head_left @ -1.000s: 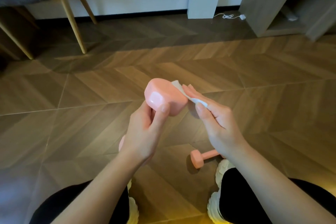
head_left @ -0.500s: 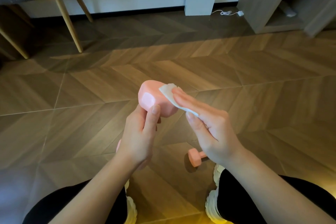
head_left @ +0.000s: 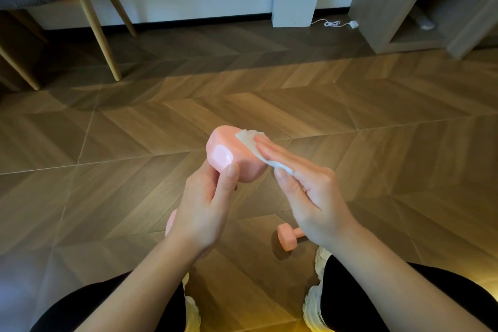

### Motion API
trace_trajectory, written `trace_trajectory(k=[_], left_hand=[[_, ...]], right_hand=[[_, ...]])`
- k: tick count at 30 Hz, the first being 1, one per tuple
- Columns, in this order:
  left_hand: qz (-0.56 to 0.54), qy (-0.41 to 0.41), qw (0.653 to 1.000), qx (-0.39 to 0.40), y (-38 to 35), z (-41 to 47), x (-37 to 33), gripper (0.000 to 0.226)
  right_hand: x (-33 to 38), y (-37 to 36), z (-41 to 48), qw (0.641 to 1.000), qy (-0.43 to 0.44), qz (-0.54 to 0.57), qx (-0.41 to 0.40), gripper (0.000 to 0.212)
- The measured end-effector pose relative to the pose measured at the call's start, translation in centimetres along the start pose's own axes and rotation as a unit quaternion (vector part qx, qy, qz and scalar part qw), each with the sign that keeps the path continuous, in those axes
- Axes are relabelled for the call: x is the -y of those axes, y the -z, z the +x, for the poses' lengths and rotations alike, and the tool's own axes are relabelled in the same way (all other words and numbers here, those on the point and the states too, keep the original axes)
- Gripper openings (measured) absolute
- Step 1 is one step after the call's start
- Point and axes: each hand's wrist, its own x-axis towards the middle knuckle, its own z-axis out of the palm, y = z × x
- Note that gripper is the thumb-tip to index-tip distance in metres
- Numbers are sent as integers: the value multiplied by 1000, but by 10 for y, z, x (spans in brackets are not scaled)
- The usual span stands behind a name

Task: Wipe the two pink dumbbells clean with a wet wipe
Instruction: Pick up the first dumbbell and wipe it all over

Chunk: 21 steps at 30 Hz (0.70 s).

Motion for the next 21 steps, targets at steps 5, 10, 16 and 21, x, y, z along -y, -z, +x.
trace_trajectory(k=[5, 10, 16, 21], left_hand=[[10, -28, 1000, 7, -1, 0, 3, 56], [7, -46, 999, 16, -2, 0, 7, 55], [44, -61, 997, 25, -1, -2, 6, 53], [72, -74, 994, 33, 0, -4, 3, 56]], right_hand=[[-2, 1, -1, 1000, -6, -2, -6, 36], [-2, 2, 0, 999, -32, 6, -5, 35], [-3, 5, 1, 998, -56, 24, 9, 36], [-4, 7, 2, 994, -95, 52, 19, 35]])
